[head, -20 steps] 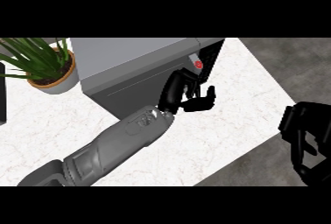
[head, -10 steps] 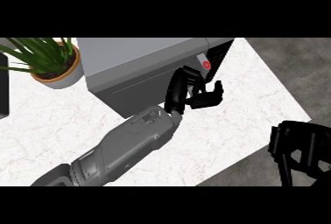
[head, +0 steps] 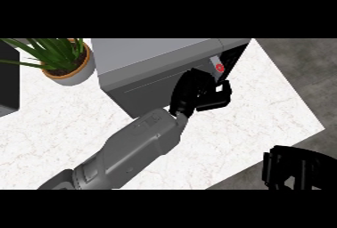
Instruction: Pick up the milk, place it into the microwave and close the microwave
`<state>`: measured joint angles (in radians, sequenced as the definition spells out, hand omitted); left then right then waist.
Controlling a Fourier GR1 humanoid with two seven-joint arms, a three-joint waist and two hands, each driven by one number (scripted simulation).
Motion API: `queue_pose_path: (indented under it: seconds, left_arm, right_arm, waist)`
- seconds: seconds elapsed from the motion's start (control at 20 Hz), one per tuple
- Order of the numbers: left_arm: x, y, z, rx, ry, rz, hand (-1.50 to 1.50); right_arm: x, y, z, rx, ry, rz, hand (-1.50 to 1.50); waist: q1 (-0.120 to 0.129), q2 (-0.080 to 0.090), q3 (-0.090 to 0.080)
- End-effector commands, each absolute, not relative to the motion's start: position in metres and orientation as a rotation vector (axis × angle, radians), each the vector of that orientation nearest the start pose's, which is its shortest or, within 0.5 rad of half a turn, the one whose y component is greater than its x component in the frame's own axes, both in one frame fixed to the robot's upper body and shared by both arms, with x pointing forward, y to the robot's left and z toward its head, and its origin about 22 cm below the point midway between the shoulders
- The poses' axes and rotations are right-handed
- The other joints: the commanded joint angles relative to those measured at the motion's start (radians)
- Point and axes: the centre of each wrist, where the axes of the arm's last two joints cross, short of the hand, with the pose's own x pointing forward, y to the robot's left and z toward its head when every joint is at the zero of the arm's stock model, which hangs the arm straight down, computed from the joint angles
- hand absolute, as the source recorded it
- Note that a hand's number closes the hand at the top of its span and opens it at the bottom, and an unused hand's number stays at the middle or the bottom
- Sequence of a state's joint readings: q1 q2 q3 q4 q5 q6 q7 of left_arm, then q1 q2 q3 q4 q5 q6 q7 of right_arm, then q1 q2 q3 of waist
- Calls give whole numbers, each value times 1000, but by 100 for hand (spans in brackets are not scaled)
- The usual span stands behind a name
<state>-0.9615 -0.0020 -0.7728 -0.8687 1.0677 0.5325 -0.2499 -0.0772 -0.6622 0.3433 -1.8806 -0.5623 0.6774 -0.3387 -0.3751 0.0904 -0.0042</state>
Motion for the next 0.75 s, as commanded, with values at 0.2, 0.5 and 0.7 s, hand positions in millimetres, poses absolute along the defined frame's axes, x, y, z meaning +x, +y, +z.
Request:
queue_pose_path:
  seconds: [0.2,0.5,0.7]
  left_arm:
    - [362,39,26,-427,-1370,147,150]
    - [361,49,13,-503,-1355,131,150]
    - [363,56,7,-528,-1354,116,150]
  right_arm:
    - [204,-242,95,1051,-1770,817,150]
    - [185,-225,97,1059,-1789,804,150]
    - [175,-219,95,1044,-1795,781,150]
  waist:
    - [52,-3,-5]
    - [83,-6,-7]
    - [90,-4,-5]
